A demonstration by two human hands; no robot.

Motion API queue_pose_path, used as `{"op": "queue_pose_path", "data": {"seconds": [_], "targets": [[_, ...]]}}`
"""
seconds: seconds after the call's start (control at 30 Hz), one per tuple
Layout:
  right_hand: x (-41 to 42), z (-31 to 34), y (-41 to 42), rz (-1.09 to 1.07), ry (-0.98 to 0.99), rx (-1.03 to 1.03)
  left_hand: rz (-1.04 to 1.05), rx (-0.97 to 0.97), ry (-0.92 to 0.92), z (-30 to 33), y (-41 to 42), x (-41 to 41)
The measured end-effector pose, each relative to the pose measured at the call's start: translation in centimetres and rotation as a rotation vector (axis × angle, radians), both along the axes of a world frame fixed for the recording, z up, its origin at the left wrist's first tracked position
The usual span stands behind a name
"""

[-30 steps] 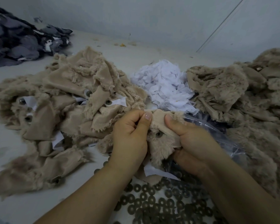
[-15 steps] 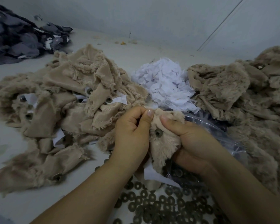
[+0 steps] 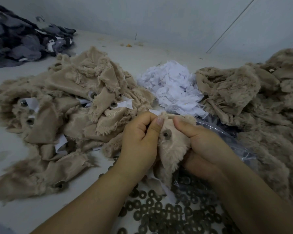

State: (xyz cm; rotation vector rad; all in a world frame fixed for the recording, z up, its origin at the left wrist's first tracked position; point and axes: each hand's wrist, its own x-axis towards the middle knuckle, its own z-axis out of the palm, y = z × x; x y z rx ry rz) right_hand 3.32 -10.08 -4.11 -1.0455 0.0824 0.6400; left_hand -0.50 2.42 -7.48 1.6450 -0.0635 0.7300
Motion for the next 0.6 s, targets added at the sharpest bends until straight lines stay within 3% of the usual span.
{"op": "queue_pose_path", "data": {"seconds": [0.27,0.6], "targets": [[0.07,-0.05,-0.05,0.02,0.045,0.03,-0.059,-0.12,0.028,-0.04,-0.28,0.1],[-0.17,-0.34,0.13,0.12,0.065,0.136,-0.007,0.066,-0.003,-0.13,-0.07,0.24]]}}
